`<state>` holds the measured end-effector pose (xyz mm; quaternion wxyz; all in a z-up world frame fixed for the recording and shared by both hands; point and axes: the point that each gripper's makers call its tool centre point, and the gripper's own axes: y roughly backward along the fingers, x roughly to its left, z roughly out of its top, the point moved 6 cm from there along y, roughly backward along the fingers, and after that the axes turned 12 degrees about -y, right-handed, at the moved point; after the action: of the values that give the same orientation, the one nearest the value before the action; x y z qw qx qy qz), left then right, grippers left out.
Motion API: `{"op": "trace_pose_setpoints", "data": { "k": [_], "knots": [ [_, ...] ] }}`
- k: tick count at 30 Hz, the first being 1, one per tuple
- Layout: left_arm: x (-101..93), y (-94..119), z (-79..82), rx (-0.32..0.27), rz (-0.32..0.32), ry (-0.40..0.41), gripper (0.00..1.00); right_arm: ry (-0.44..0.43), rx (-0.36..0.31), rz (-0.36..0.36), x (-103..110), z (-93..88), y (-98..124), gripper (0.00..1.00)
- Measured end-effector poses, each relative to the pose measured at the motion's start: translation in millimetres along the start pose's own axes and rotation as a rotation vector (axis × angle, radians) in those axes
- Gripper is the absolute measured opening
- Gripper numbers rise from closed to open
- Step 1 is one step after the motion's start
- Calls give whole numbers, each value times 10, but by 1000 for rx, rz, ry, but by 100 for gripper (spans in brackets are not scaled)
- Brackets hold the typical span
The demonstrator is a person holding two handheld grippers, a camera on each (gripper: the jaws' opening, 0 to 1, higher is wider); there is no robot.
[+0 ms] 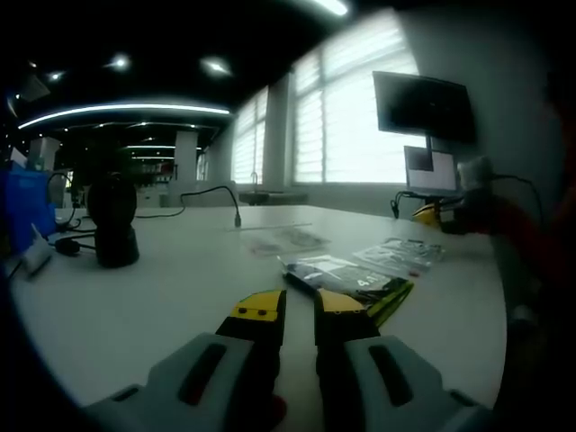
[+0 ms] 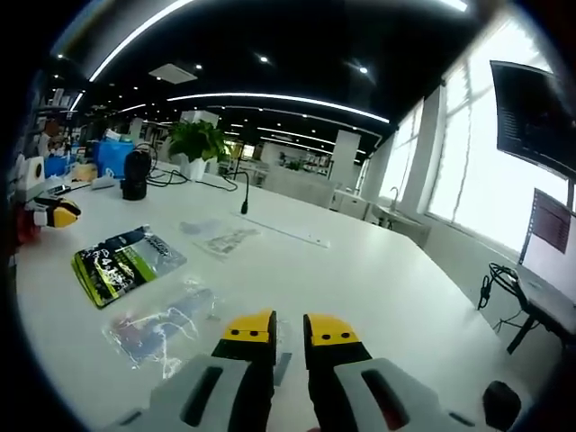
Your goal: Clip sheet goods on table flip sheet goods clip sheet goods scan sheet goods put sheet goods back to table
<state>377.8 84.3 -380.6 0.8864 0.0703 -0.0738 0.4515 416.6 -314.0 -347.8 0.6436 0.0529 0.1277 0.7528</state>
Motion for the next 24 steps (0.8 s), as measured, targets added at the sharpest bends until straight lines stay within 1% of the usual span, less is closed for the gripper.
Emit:
{"op": "trace_pose_setpoints", "data": {
  "k": [3,8,13,15,17,20,22,24],
  "knots": [
    [-1,3,5,-3,0,0,6,-23,7,-2,-50,-18,-16,9],
    [3,5,5,-4,0,4,6,-37,53,2,-62,-80,-84,10],
    [10,-1,5,-3,0,5,6,-62,97,29,-61,-123,-228,11],
    [15,0,4,-4,1,8,6,-67,123,50,-52,-132,-268,13],
    [32,-7,1,-5,1,8,6,-65,132,56,-80,-112,-353,14],
    [45,-12,-2,-5,1,8,6,-75,167,80,-108,-125,-457,15],
    [59,-19,-6,-5,0,9,6,-79,187,97,-110,-141,-503,15],
    [75,-27,-7,-6,0,10,6,-76,191,101,-97,-145,-520,15]
  ]
}}
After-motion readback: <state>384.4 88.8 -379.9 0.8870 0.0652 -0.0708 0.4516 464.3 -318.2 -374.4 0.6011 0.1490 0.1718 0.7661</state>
